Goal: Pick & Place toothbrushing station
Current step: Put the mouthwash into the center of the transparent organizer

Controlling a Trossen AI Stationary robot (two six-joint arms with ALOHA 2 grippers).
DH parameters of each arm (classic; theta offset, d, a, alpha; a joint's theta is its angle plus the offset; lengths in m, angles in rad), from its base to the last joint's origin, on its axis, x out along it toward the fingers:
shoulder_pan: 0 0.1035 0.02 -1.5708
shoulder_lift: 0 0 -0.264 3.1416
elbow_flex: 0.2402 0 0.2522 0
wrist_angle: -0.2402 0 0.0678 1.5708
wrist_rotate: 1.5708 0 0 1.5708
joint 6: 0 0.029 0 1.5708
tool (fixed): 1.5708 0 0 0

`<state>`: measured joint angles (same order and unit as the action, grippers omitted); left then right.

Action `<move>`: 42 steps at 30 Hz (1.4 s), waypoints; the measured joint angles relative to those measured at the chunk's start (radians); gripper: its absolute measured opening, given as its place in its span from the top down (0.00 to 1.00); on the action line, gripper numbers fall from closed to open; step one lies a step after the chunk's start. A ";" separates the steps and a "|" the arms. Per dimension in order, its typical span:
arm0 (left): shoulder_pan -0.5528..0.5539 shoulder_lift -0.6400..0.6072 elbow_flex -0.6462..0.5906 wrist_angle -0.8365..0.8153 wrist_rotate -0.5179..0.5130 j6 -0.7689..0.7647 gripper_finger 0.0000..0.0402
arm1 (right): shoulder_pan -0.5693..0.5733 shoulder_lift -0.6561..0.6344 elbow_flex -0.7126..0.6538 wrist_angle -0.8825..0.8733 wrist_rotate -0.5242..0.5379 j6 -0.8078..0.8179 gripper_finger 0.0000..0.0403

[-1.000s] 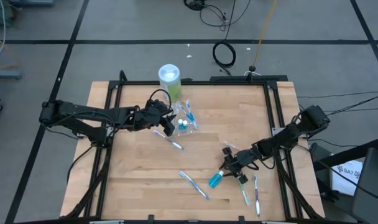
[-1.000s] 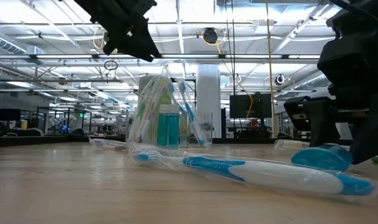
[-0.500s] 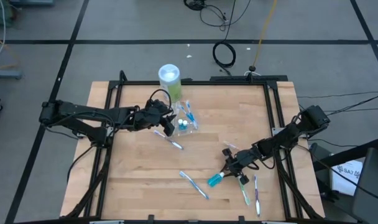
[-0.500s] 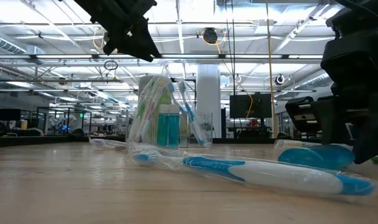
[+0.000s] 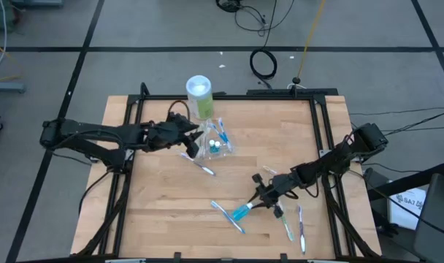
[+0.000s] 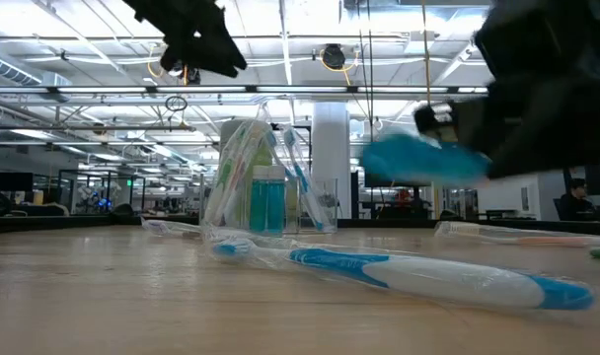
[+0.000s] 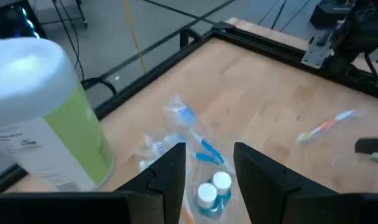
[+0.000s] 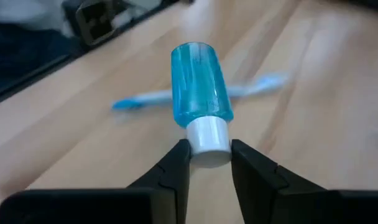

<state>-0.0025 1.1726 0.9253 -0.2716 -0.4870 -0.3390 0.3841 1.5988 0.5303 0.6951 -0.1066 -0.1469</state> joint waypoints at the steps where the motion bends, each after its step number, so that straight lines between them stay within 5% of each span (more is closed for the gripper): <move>1: 0.000 -0.017 0.000 -0.007 0.000 0.001 0.65 | -0.013 -0.006 0.017 -0.009 0.000 -0.013 0.78; 8: 0.000 -0.123 0.000 -0.047 0.017 -0.001 0.65 | -0.134 -0.049 0.278 -0.490 0.008 -0.225 0.76; 15: -0.003 -0.164 0.000 -0.042 0.016 0.081 0.65 | -0.249 -0.032 0.556 -0.848 0.169 -0.604 0.77; 23: -0.003 -0.164 0.000 -0.048 0.016 0.197 0.65 | -0.371 -0.032 0.638 -0.781 0.394 -1.020 0.77; 31: -0.003 -0.183 0.000 -0.044 0.007 0.258 0.65 | -0.499 -0.022 0.636 -0.808 0.158 -1.074 0.75; 42: 0.005 -0.188 0.000 -0.047 -0.130 0.309 0.65 | -0.546 0.088 0.636 -0.813 0.157 -1.345 0.76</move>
<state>0.0025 0.9847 0.9253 -0.3184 -0.6172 -0.0300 -0.1614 1.6872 1.1667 -0.1181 0.0504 -1.4922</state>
